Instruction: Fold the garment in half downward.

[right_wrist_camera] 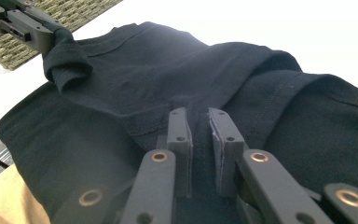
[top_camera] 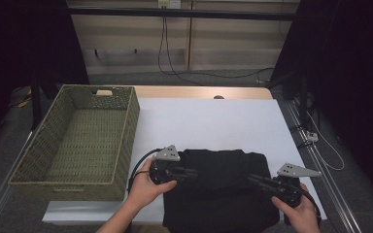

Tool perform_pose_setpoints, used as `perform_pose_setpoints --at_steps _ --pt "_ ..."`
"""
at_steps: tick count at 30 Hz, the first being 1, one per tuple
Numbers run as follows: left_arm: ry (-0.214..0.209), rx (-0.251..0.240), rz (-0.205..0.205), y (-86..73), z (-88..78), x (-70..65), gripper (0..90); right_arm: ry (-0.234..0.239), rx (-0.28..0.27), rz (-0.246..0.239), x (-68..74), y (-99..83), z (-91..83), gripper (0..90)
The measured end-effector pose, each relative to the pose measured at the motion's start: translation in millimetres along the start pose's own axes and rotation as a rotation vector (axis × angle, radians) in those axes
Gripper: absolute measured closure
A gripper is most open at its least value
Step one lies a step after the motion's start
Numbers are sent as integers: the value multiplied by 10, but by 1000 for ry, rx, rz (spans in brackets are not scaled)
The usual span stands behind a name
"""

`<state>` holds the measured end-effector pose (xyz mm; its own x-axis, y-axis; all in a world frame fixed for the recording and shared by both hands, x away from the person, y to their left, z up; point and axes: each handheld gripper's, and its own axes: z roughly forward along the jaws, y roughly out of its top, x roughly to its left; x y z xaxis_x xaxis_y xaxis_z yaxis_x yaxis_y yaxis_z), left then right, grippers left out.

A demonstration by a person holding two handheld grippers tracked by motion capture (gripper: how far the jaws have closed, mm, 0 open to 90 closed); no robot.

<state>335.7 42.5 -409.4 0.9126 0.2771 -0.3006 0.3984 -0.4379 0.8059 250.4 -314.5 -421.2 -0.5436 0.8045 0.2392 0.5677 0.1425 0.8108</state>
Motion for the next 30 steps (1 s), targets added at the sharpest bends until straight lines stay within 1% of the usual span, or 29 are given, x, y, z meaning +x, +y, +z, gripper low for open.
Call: perform_pose_setpoints --at_steps 2,4,5,6,7,9,10,11,15,17,19,21,22,23,25,28,30 --pt "-10 12 -11 -26 15 4 817 1 4 5 -9 -17 9 803" --pt "-19 20 -13 -38 26 12 786 2 12 8 -13 -38 24 803" --pt "-30 22 -33 -37 27 20 753 1 17 6 -13 -44 29 803" --pt "-37 21 -41 -32 23 28 695 3 20 3 -15 -49 38 803" --pt "-34 28 -57 -18 11 42 642 2 21 3 -16 -51 42 803" --pt "-14 15 -56 0 -11 70 534 3 18 6 -23 -53 43 802" --pt "-10 21 -72 11 -24 85 477 3 18 6 -29 -55 41 801" --pt "-5 12 -86 17 -33 98 451 5 18 6 -34 -58 40 801" --pt "43 6 -111 31 -52 177 340 7 24 6 -34 -64 38 801" --pt "60 3 -129 25 -51 225 314 7 23 6 -27 -61 33 801" --pt "92 6 -132 11 -50 272 296 10 22 4 -16 -56 28 800" --pt "111 9 -146 -5 -48 315 272 15 27 3 -8 -57 23 800" --pt "132 9 -146 -15 -51 341 267 20 30 0 -4 -59 22 801" --pt "142 16 -147 -22 -55 361 260 23 35 -5 4 -61 16 801" --pt "157 6 -159 -37 -62 394 255 30 35 -12 24 -59 -4 801" --pt "177 7 -157 -45 -79 435 241 44 32 -20 71 -54 -49 801" --pt "199 6 -153 -43 -89 455 235 50 34 -25 95 -75 -73 801"
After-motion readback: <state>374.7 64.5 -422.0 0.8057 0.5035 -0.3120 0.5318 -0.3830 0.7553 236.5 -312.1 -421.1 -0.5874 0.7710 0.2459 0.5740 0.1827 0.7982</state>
